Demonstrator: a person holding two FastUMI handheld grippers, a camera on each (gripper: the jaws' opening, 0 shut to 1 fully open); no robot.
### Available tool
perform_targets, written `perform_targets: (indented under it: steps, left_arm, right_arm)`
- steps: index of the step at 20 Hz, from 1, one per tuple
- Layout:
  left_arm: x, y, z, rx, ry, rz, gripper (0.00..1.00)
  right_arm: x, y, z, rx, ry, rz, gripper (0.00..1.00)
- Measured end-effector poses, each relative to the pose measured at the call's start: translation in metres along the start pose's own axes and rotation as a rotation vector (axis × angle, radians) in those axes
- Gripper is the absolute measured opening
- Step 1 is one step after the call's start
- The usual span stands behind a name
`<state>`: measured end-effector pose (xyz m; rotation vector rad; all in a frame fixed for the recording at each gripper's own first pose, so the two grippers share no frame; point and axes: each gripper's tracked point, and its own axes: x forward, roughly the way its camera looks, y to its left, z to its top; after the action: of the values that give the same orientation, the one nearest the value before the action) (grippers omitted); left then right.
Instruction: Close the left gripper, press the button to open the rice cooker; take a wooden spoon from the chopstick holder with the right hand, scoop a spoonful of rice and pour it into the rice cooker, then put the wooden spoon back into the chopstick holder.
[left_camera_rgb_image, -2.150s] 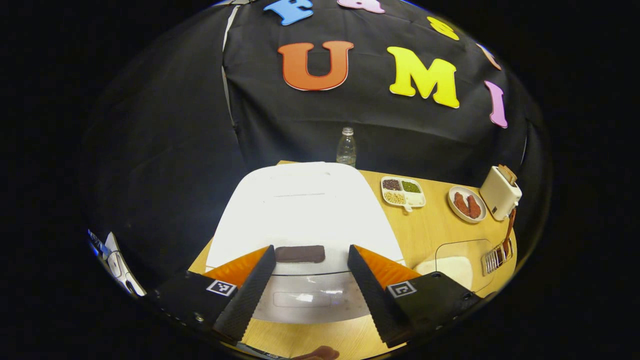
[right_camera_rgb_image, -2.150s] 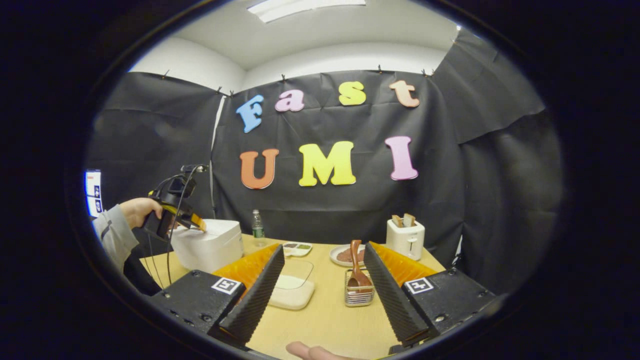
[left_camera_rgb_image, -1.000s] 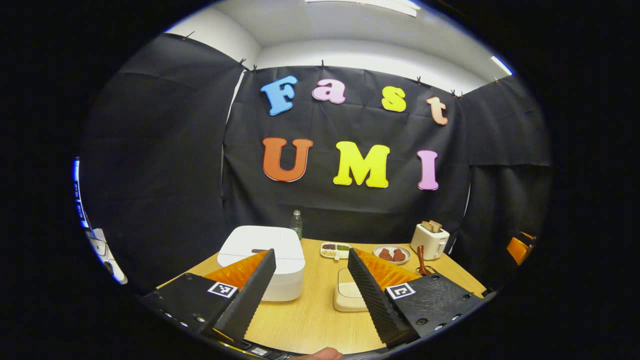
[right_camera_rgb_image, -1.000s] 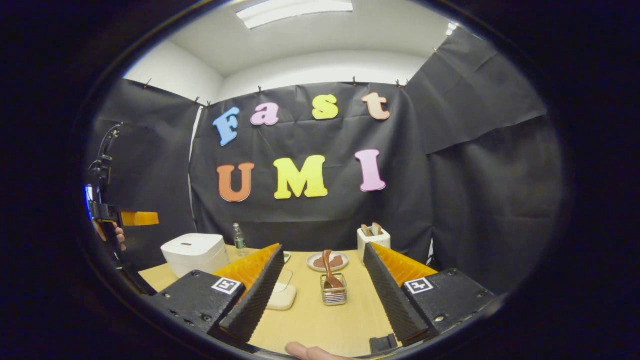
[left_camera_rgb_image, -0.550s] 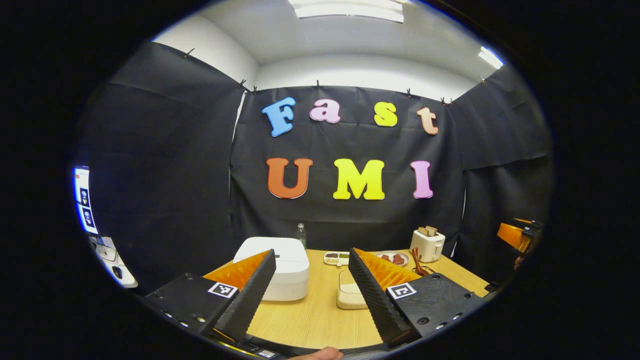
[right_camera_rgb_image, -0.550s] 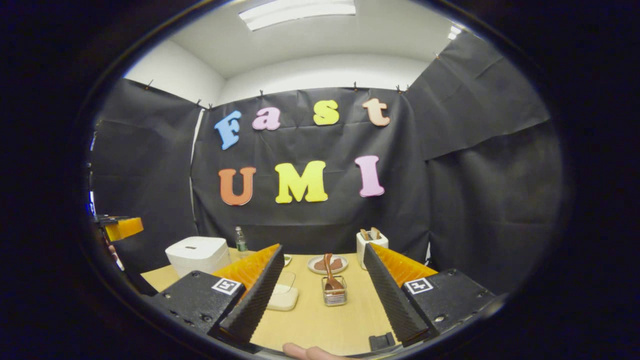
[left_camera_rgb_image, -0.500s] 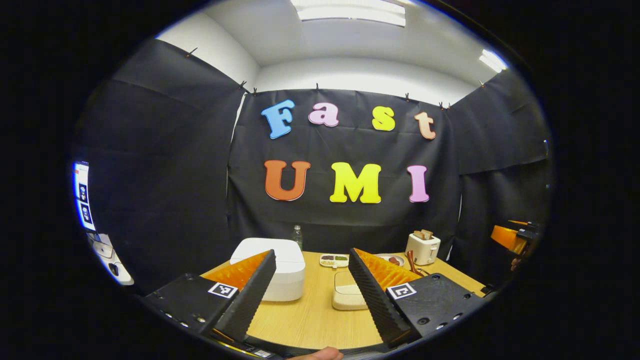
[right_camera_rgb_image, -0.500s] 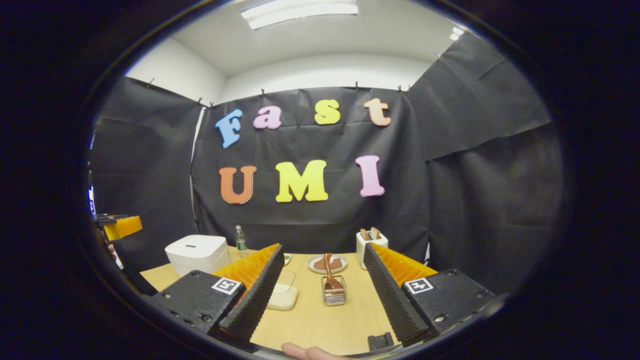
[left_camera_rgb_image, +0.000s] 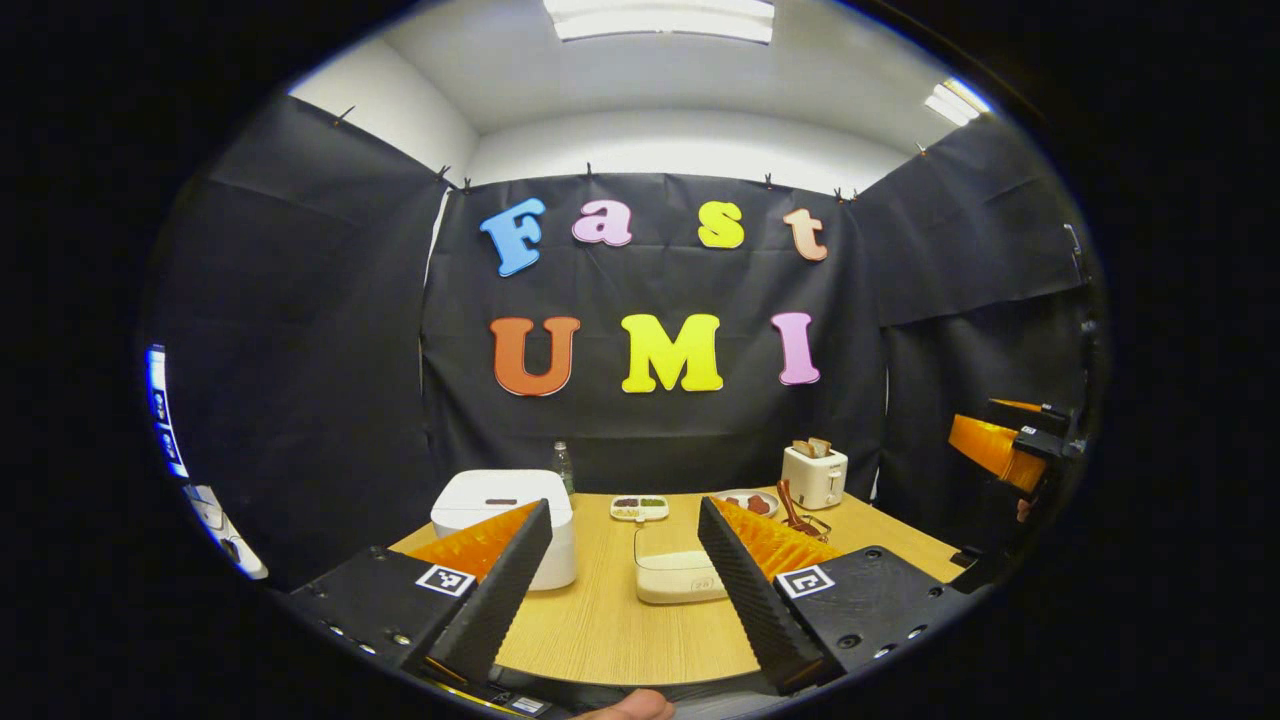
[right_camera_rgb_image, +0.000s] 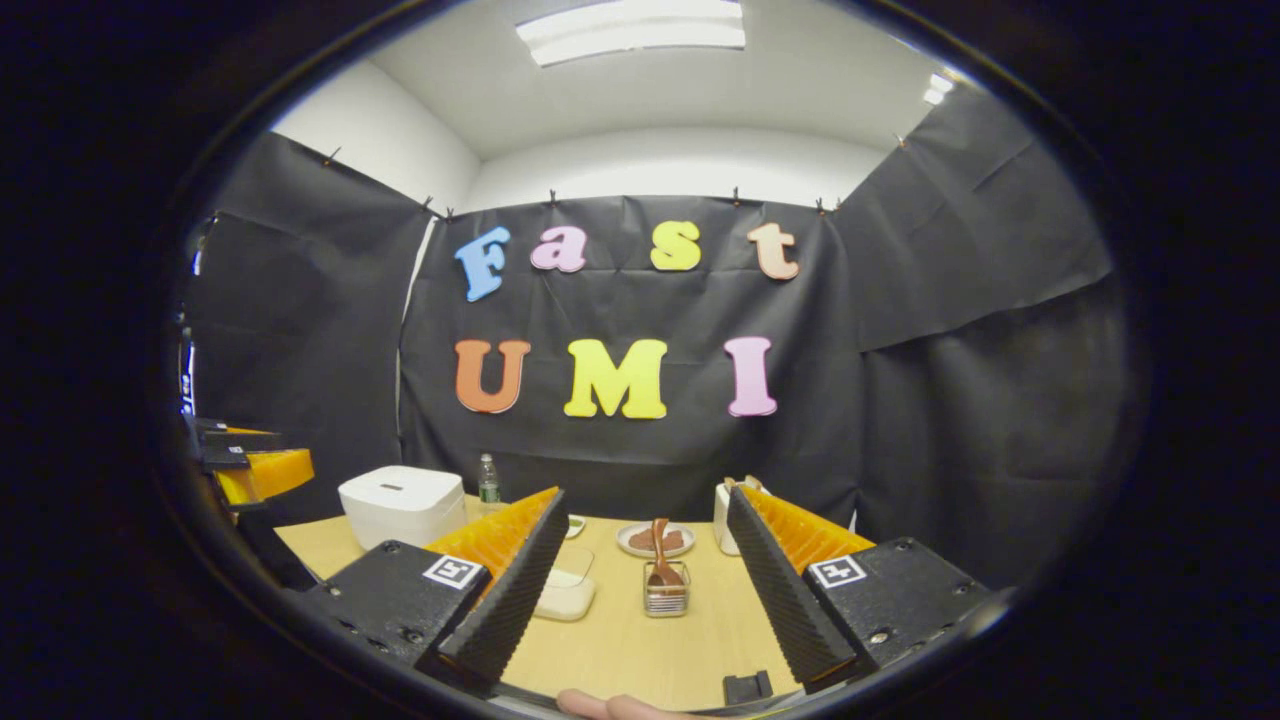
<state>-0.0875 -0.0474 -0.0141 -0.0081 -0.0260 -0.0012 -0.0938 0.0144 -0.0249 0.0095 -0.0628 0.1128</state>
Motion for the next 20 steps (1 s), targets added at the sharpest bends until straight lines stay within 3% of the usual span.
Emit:
perform_targets:
  steps: [6,12,20]
  left_arm:
    - [-0.002,-0.014,-0.005,0.006,0.015,-0.028,0.94]
    - [-0.007,-0.016,-0.008,0.066,0.014,-0.002,0.94]
    - [-0.008,-0.016,-0.011,0.046,0.014,-0.001,0.95]
  right_arm:
    - [-0.004,-0.007,-0.006,0.021,0.01,-0.017,1.0]
    - [-0.003,-0.012,-0.015,0.039,0.031,-0.023,1.0]
    - [-0.005,-0.007,-0.02,0.028,0.035,-0.011,1.0]
